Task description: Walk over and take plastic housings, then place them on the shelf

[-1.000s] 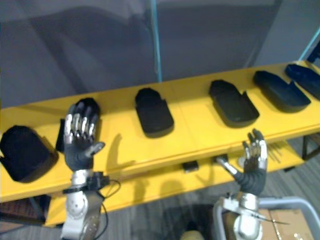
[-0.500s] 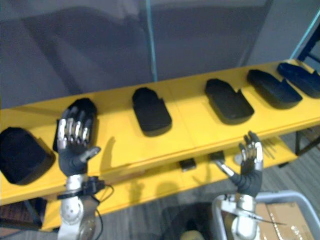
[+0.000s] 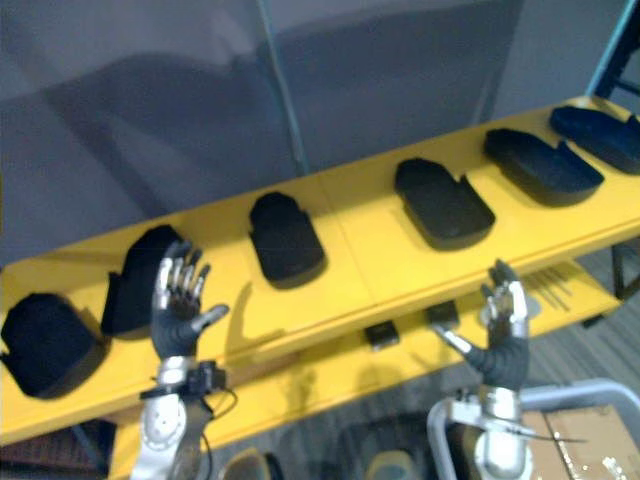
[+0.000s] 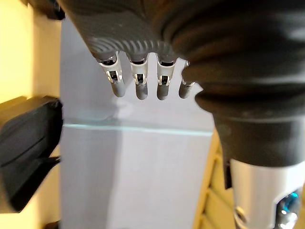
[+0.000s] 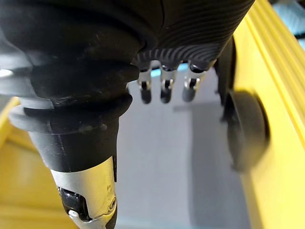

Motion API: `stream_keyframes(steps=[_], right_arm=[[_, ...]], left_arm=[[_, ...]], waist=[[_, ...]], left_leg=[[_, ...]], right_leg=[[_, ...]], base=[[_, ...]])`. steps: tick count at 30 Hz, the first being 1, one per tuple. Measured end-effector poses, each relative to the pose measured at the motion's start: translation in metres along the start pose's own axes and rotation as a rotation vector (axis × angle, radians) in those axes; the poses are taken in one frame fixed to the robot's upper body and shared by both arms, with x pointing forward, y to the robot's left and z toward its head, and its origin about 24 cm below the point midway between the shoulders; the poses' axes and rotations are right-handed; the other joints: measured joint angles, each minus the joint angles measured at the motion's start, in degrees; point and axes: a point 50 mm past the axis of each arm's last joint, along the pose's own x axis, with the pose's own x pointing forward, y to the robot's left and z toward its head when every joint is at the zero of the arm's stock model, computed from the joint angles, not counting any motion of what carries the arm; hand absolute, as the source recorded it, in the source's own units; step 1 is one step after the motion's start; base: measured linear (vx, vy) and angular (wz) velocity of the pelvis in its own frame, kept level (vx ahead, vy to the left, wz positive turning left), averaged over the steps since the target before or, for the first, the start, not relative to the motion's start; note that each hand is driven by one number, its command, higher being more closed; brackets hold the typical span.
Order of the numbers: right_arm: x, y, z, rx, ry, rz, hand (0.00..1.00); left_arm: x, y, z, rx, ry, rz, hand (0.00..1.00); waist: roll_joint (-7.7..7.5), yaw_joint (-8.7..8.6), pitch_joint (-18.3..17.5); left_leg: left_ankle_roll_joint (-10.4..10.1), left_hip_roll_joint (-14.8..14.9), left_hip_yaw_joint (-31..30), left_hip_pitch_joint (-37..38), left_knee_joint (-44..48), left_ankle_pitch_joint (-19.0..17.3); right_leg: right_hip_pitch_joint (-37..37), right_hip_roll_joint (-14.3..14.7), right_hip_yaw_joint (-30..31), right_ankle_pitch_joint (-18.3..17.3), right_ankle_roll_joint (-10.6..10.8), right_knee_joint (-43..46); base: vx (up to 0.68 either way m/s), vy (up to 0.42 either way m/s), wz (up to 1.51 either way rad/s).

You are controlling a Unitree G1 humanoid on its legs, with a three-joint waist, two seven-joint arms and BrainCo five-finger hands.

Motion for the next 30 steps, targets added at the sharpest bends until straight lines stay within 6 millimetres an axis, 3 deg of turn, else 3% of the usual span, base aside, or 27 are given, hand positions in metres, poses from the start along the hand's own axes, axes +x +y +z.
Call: stream_keyframes(steps=[2,4,5,6,7,8,9,10,12,14,17,18,21,23,27,29,30], right_arm=[[0.010,-0.003,0.002,0.037,-0.044,-0.020,0.00],[0.018,-0.004,0.002,0.041,-0.070,-0.036,0.00],[0.022,-0.006,0.004,0.049,-0.087,-0.057,0.00],[0.023,-0.006,0.004,0.048,-0.093,-0.067,0.00],[0.022,-0.006,0.003,0.067,-0.094,-0.125,0.00],[0.018,-0.001,0.000,0.087,-0.086,-0.171,0.00],[0.017,0.004,-0.001,0.105,-0.081,-0.191,0.00],[0.011,0.009,-0.003,0.117,-0.063,-0.215,0.00],[0.006,0.008,0.004,0.111,-0.080,-0.234,0.00],[0.010,0.009,0.014,0.117,-0.149,-0.223,0.00],[0.011,0.009,0.015,0.111,-0.155,-0.219,0.00],[0.018,0.008,0.016,0.097,-0.160,-0.206,0.00],[0.037,0.003,0.022,0.064,-0.212,-0.199,0.00],[0.044,0.004,0.023,0.032,-0.216,-0.205,0.00],[0.034,0.008,0.024,0.038,-0.190,-0.231,0.00],[0.015,0.008,0.031,0.049,-0.167,-0.241,0.00],[0.014,0.008,0.031,0.048,-0.166,-0.232,0.00]], left_arm=[[-0.001,0.006,0.001,0.015,-0.002,0.012,0.00],[0.000,0.009,0.002,0.024,-0.010,0.016,0.00],[0.001,0.008,0.003,0.023,-0.016,0.007,0.00],[0.001,0.009,0.003,0.027,-0.017,-0.002,0.00],[0.004,0.010,0.004,0.045,-0.020,-0.026,0.00],[0.007,0.015,0.006,0.070,-0.028,-0.034,0.00],[0.008,0.018,0.005,0.087,-0.022,-0.033,0.00],[0.006,0.024,0.004,0.122,-0.006,-0.023,0.00],[0.010,0.028,0.011,0.152,-0.038,-0.004,0.00],[0.014,0.027,0.017,0.138,-0.075,0.034,0.00],[0.020,0.024,0.025,0.104,-0.125,0.104,0.00],[0.020,0.021,0.029,0.063,-0.153,0.169,0.00],[0.016,0.015,0.041,0.002,-0.231,0.218,0.00],[0.016,0.010,0.060,0.016,-0.337,0.187,0.00],[0.014,0.012,0.093,0.033,-0.534,0.161,0.00],[0.013,0.016,0.102,0.094,-0.575,0.158,0.00],[0.013,0.016,0.105,0.101,-0.586,0.159,0.00]], waist=[[0.04,-0.04,-0.08],[0.91,-0.29,-0.52],[2.09,-0.76,-1.11],[2.56,-1.00,-1.28],[2.37,-1.19,-1.72],[0.42,-0.67,-0.96],[-0.84,-0.02,-0.83],[-1.15,0.34,-1.14],[-2.31,0.29,-2.01],[-2.56,0.32,-2.23],[-1.74,0.22,-2.22],[0.03,0.39,-1.96],[3.26,1.15,-1.48],[3.64,1.98,-1.32],[1.54,2.25,-0.10],[-0.38,2.46,-0.32],[-0.51,2.41,-0.59]], left_leg=[[-1.54,-1.23,-6.85,3.65,-11.97,0.96],[-3.64,-2.13,-5.68,6.31,-18.40,0.67],[-4.04,-3.35,-4.10,7.31,-22.06,0.42],[-4.89,-3.28,-2.24,7.92,-23.66,-2.45],[-11.37,-4.32,-1.32,9.42,-26.95,-6.92],[-16.69,-5.89,-0.65,9.28,-27.91,-8.34],[-16.34,-6.76,0.20,9.24,-27.90,-8.35],[-15.69,-6.76,0.50,8.69,-28.64,-8.48],[-14.79,-7.33,-0.01,8.53,-31.24,-7.60],[-14.41,-8.54,-0.18,7.80,-31.75,-7.25],[-14.53,-9.12,-2.18,6.05,-31.89,-6.49],[-14.70,-8.84,-3.44,5.43,-32.63,-5.49],[-14.67,-8.67,-4.84,5.95,-33.57,-4.51],[-14.70,-8.57,-4.45,8.04,-33.78,-4.62],[-13.78,-9.06,-1.15,12.54,-34.66,-5.87],[-13.66,-8.94,1.55,13.57,-35.61,-6.54],[-13.46,-8.90,1.86,13.57,-36.21,-6.40]], right_leg=[[-2.21,-1.65,2.37,-0.78,1.88,1.30],[-3.57,-2.78,3.06,-1.15,4.26,1.86],[-4.15,-3.18,2.87,-0.57,6.57,1.49],[-4.05,-3.27,2.69,0.23,8.10,0.79],[-3.95,-4.59,2.35,2.35,10.19,-0.86],[-3.96,-6.43,2.10,5.57,10.44,-3.19],[-4.00,-7.19,1.47,7.69,9.93,-4.51],[-3.56,-6.36,-1.14,10.74,10.18,-6.47],[-1.35,-4.14,-7.71,10.36,9.86,-8.22],[-0.84,-4.20,-11.72,9.81,8.88,-9.49],[-0.70,-4.62,-13.98,8.25,9.13,-9.64],[-0.69,-4.17,-15.34,7.78,9.29,-9.46],[0.20,-3.87,-16.84,7.39,8.77,-8.78],[1.69,-3.88,-16.40,7.38,8.75,-8.37],[2.02,-4.95,-13.05,7.35,8.36,-4.63],[0.12,-4.41,-12.95,7.81,3.84,-3.77],[-0.32,-3.87,-12.82,7.57,2.34,-4.21]], base=[[0.03,0.188,-0.31],[-0.01,0.339,-0.15],[-0.02,0.424,0.06],[-0.01,0.477,0.22],[-0.02,0.512,0.15],[-0.04,0.517,0.03],[-0.10,0.536,-0.18],[-0.09,0.362,-0.03],[-0.02,0.236,0.15],[0.04,0.103,0.09],[0.02,-0.008,0.34],[0.03,-0.056,0.45],[0.03,-0.032,0.31],[0.02,0.005,0.00],[-0.05,0.082,-0.32],[-0.10,0.054,-0.51],[-0.10,0.009,-0.49]])
